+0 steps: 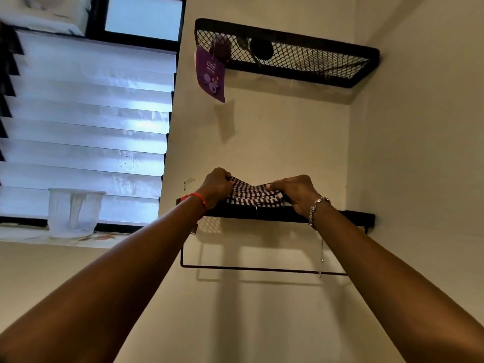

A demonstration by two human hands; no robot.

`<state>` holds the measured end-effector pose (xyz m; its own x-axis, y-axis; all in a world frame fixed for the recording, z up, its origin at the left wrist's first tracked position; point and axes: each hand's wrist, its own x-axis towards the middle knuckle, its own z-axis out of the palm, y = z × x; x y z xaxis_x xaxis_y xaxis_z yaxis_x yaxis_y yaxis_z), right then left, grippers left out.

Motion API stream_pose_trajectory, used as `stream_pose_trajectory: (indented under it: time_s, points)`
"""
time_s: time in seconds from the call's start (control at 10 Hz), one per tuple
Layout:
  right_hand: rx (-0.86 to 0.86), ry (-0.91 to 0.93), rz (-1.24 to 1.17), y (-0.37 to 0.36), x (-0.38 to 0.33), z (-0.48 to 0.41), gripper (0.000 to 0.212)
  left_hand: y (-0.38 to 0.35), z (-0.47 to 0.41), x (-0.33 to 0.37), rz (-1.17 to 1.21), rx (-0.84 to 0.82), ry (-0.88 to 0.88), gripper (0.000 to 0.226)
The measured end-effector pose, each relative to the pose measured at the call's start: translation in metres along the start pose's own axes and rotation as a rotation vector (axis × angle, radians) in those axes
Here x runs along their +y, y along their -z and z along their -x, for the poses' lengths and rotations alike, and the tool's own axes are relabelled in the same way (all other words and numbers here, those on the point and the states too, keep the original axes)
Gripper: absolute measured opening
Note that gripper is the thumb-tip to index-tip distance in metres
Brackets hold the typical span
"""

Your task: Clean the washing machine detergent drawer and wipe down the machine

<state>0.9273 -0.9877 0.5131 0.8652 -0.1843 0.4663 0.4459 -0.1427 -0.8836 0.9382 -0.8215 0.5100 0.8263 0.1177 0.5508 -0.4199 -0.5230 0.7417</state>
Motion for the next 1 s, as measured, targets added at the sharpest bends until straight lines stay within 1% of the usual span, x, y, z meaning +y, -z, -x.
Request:
stream_pose_trajectory:
  time_s: [0.1, 0.2, 0.3, 0.4, 0.5, 0.6, 0.7, 0.8, 0.9, 1.0]
  points:
    - [-0.060, -0.080, 0.087, 0.000, 0.004, -0.008, 0.044, -0.002, -0.004, -0.006, -0.084, -0.053, 0.037, 0.021]
    - [-0.122, -0.107, 0.211, 0.002, 0.003, -0.013, 0.050, -0.002, -0.001, -0.006, -0.152, -0.095, 0.041, 0.029]
    - [-0.119, -0.066, 0.401, 0.000, 0.004, -0.011, 0.026, -0.003, 0.004, -0.006, -0.258, -0.112, 0.025, 0.015]
    - [-0.142, -0.006, 0.619, -0.002, 0.006, -0.012, 0.037, -0.003, 0.009, -0.007, -0.373, -0.128, 0.002, 0.015]
    - [-0.198, 0.058, 0.836, -0.003, -0.002, -0.004, 0.040, 0.002, 0.012, -0.005, -0.475, -0.079, -0.015, 0.029]
    - [-0.181, 0.145, 0.915, -0.002, -0.007, 0.007, 0.037, 0.010, 0.018, -0.005, -0.510, -0.097, -0.078, 0.029]
    - [-0.135, 0.200, 0.815, 0.001, -0.010, 0.024, 0.037, 0.022, 0.031, -0.014, -0.600, -0.138, -0.224, 0.041]
    - [-0.084, 0.301, 0.755, 0.000, -0.017, 0.057, 0.052, 0.035, 0.062, -0.022, -0.613, -0.113, -0.373, 0.046]
    - [-0.025, 0.358, 0.732, -0.005, -0.013, 0.090, 0.041, 0.050, 0.094, -0.034, -0.528, -0.037, -0.453, 0.048]
    - [0.018, 0.337, 0.787, -0.014, -0.005, 0.130, 0.036, 0.064, 0.134, -0.046, -0.433, 0.014, -0.460, 0.053]
